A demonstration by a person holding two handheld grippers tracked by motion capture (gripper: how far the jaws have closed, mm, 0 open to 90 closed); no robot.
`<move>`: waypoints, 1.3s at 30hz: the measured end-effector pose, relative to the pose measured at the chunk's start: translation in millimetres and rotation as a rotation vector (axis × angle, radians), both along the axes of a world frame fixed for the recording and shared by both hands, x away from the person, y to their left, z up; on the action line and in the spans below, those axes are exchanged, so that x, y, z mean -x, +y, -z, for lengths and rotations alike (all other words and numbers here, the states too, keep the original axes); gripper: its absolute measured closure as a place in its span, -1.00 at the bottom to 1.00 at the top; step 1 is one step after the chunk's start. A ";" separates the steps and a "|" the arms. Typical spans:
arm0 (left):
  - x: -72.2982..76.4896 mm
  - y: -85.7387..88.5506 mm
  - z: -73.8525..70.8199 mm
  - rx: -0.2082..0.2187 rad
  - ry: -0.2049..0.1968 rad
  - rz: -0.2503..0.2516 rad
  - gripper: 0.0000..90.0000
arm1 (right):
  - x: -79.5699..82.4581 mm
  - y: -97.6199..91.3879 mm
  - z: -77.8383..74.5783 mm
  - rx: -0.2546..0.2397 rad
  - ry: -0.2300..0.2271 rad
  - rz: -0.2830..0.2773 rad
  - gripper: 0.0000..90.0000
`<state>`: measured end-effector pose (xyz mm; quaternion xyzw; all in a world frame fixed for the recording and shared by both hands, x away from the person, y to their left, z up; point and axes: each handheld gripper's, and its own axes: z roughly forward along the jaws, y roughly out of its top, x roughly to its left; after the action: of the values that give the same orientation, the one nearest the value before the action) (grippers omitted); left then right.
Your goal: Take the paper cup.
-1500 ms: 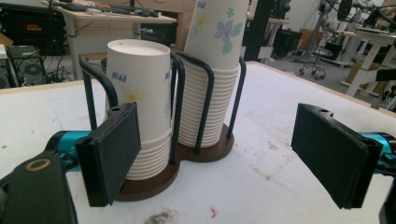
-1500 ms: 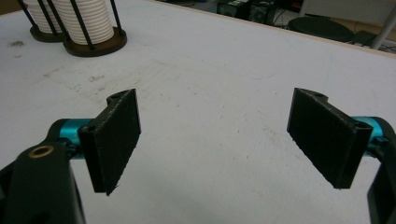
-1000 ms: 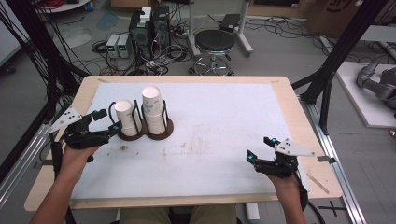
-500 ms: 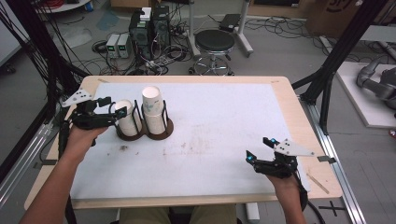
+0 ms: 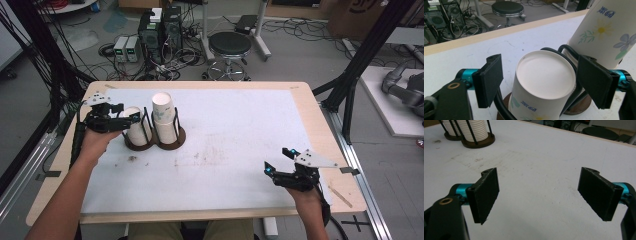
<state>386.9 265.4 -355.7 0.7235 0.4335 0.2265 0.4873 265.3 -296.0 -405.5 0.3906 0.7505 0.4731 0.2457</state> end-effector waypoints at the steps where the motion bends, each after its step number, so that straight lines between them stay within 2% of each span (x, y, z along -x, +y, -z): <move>1: -0.2 -0.6 0.3 -0.003 0.000 0.002 -0.44 | -0.1 -0.2 0.3 0.000 0.000 0.000 -0.60; 4: -1.4 -1.2 1.5 -0.019 0.001 0.009 -0.36 | 0.3 0.0 0.3 0.000 0.004 0.000 -0.60; 6: -1.6 -1.3 1.8 -0.024 0.003 0.022 -0.22 | 1.0 0.3 0.1 -0.001 0.005 0.001 -0.60; 10: -0.5 -2.2 0.9 -0.032 -0.008 0.015 -0.20 | 1.1 -0.6 -0.3 -0.002 0.003 0.005 -0.61; 16: 2.2 1.0 -10.9 0.024 -0.042 0.004 -0.19 | 0.8 0.2 0.0 0.000 0.003 0.000 -0.60; 25: 6.1 2.1 -37.2 0.031 -0.082 -0.024 -0.17 | 0.7 0.9 -0.3 0.000 0.002 -0.003 -0.60; 29: 8.1 4.4 -46.8 0.055 -0.094 -0.032 -0.17 | 1.0 0.4 -0.2 -0.001 0.001 -0.002 -0.61; 33: 14.0 7.6 -57.3 0.084 -0.132 -0.052 -0.17 | 1.7 -0.3 -0.6 -0.005 0.002 0.000 -0.60; 39: 26.2 14.0 -71.5 0.121 -0.172 -0.048 -0.17 | 2.7 0.6 -1.2 -0.008 0.003 0.001 -0.60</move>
<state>360.7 279.4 -284.3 0.6601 0.4199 0.2729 0.5599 262.6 -295.4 -404.3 0.3926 0.7488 0.4755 0.2431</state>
